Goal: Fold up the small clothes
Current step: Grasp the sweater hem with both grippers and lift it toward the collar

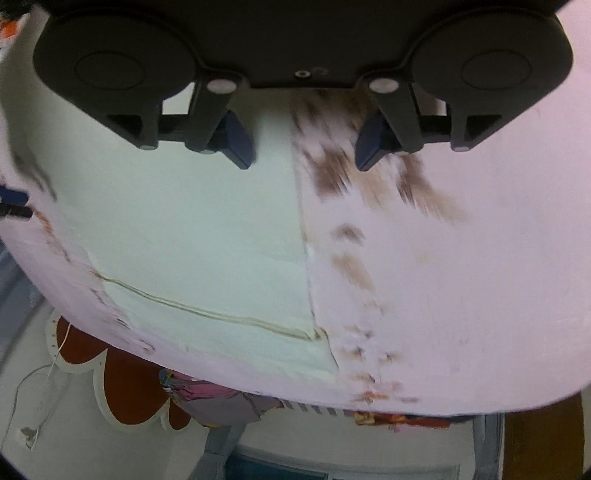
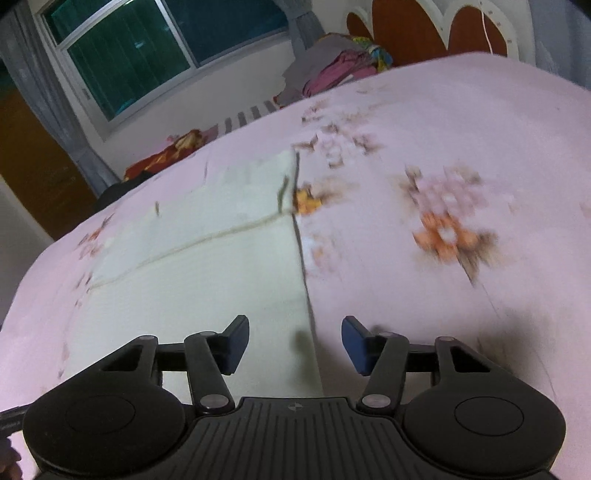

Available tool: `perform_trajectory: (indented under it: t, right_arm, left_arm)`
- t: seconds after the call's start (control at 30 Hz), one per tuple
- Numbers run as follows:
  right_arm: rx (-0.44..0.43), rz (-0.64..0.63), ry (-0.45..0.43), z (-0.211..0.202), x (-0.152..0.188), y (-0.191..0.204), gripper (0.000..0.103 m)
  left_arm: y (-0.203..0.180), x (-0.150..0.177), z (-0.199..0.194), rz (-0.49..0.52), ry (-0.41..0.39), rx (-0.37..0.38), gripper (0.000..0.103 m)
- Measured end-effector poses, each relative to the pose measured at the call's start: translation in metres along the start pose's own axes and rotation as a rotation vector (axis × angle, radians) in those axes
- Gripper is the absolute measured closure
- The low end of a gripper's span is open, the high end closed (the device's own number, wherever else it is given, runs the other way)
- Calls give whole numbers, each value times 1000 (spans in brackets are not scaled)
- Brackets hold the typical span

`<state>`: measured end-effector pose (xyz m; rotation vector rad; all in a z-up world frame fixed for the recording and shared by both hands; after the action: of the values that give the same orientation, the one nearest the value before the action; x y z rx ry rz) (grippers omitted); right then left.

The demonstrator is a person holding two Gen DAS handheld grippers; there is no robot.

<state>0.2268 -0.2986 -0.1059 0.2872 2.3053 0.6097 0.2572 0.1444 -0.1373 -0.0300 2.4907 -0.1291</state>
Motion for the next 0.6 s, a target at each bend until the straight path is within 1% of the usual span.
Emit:
perform_trajectory:
  t: [0.1,0.13,0.2,0.27,0.37,0.43,0.5,0.6]
  right_arm:
    - [-27,17,21,-23,27,-10,52]
    - [-41,33,32,-29,37,-14,56]
    - [-67,61,57,-42,56,-22,60]
    - [-90,93,78,-53,73,-29,61]
    - [-137,129,113,-65,96,-36,61]
    - [-171,168,126,-71,109,-39,61]
    - [-204,202,129,-77,119,-41,61]
    - [-252,248,127,-84,131,-42,61]
  left_arm:
    - [-6,23,-16,-40,21,39,50]
    - [-6,30,-20,-52,26,47,50]
    - [-7,48,-31,-88,40,71,53]
    - [-3,62,-39,-126,50,92,53]
    - [4,79,-49,-196,67,149,56]
    - [10,87,-51,-245,82,201,62]
    - [15,96,-52,-286,96,239,69]
    - [9,106,-51,-331,106,291,70]
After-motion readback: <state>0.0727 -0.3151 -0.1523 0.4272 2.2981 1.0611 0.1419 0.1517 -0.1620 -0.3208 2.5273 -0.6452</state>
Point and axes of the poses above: each gripper's, at about its wrist camera, not at the fingertips, and z roughly the way its jaws point, y to its left, x to its underside, the point moved 2 cm from there along z, roughly the way its jaws point, and after that the axes turned 9 degrees about -x, right-handed, at the moved point
